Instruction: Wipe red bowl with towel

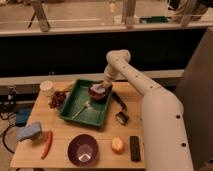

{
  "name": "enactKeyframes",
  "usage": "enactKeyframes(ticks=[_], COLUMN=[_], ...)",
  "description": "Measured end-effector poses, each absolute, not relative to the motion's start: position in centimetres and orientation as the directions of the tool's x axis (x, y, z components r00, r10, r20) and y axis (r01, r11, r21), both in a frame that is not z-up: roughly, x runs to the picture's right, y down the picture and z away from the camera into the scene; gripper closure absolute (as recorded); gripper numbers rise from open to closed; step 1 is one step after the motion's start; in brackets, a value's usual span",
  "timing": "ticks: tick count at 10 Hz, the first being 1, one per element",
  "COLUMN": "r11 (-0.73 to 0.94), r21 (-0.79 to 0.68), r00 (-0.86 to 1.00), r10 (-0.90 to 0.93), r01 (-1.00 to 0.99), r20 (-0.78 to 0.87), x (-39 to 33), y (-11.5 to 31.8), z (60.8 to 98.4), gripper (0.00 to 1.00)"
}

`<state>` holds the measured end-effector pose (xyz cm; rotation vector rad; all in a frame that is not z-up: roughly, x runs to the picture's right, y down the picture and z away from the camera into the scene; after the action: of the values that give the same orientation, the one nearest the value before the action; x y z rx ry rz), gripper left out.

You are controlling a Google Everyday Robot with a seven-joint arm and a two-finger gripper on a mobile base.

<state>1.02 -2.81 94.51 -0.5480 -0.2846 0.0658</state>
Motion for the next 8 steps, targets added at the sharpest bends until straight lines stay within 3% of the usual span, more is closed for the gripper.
enactKeyframes(ticks=[5,8], r11=[0.927,0.933], r21=[-0.374,-0.358], r00=[0.967,0.976], r10=[0.103,0.055], r01=[-0.008,0.025], r20=[0.235,0.211], x=[1.04,0.52], y=[-2.57,-1.89], z=[94.07,94.64], gripper=[1.00,1.00])
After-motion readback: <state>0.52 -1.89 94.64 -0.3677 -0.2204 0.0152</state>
